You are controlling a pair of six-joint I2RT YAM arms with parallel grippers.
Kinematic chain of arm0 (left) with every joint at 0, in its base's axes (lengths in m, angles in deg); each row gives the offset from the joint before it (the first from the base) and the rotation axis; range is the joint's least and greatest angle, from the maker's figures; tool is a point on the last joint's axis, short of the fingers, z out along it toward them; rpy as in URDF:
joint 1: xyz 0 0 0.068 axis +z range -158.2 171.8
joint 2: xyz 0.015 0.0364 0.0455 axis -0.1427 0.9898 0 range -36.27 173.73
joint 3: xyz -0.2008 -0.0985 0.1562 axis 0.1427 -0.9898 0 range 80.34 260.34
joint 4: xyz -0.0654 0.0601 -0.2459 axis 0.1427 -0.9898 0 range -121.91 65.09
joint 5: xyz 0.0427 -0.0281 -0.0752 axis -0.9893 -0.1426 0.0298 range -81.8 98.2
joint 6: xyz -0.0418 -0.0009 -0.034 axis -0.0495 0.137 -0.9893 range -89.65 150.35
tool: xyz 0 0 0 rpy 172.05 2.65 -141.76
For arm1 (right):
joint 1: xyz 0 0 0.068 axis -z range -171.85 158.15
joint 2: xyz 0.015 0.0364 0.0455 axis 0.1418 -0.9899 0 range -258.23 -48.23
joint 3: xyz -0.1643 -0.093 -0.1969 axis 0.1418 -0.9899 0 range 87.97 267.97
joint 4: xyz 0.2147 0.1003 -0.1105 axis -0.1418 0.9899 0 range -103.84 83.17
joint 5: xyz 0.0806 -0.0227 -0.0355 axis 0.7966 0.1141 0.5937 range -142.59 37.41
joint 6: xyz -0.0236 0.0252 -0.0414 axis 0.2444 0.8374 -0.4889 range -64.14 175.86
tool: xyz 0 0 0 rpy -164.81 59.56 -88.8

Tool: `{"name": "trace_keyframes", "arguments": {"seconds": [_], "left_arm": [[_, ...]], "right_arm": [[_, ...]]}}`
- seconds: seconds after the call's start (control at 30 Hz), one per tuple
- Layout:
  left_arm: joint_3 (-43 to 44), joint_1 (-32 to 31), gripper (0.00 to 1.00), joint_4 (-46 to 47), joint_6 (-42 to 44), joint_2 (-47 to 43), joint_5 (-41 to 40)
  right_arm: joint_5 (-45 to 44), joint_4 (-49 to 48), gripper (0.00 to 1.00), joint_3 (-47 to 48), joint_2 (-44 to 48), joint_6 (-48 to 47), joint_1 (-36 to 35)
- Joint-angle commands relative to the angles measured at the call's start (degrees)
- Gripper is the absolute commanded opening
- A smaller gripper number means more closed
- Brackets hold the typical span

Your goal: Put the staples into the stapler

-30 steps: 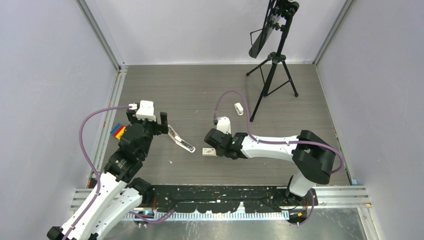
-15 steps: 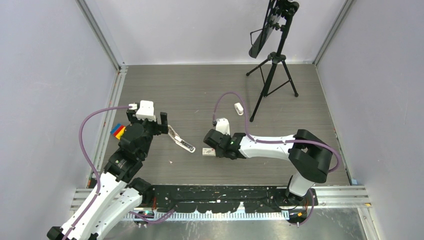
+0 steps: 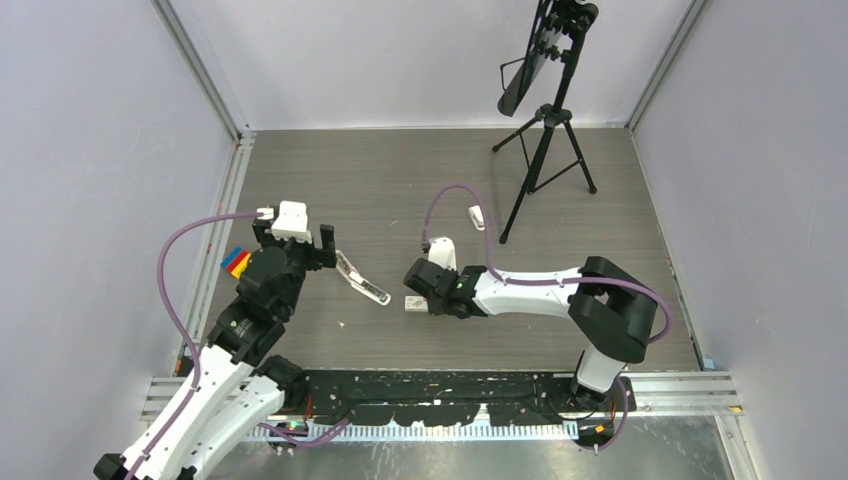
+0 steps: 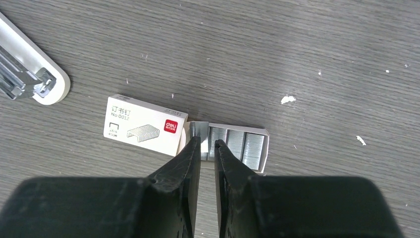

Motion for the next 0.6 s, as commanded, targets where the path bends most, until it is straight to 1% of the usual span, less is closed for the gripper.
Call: {"name": "trace_keyframes", "arguments": {"seconds": [0.0, 0.13, 0.23, 0.4, 0.57], "left_arm": [[0.93, -0.26, 0.85, 1.39, -0.69, -0.34, 0.71], [0.96, -0.26, 0.85, 1.39, -0.71, -0.35, 0.71], [0.98, -0.26, 0.85, 1.44, -0.69, -0.28, 0.84], [0.98, -0.26, 0.85, 1.39, -0.75, -0.17, 0.88], [0.93, -0.32, 0.85, 1.39, -0.77, 0.17, 1.38]], "right_arm": [[-1.47, -2.01, 0.21, 1.98, -1.11, 0.43, -0.36], [-1.63, -2.06, 0.17, 1.98, -1.6, 0.4, -0.36], [-1.97, -2.26, 0.13, 1.69, -1.36, 0.25, -0.3], [-2.95, -2.29, 0.01, 1.05, 0.1, 0.05, -0.15], [-4.45, -3.14, 0.0, -0.6, 4.25, -0.79, -0.16]]}}
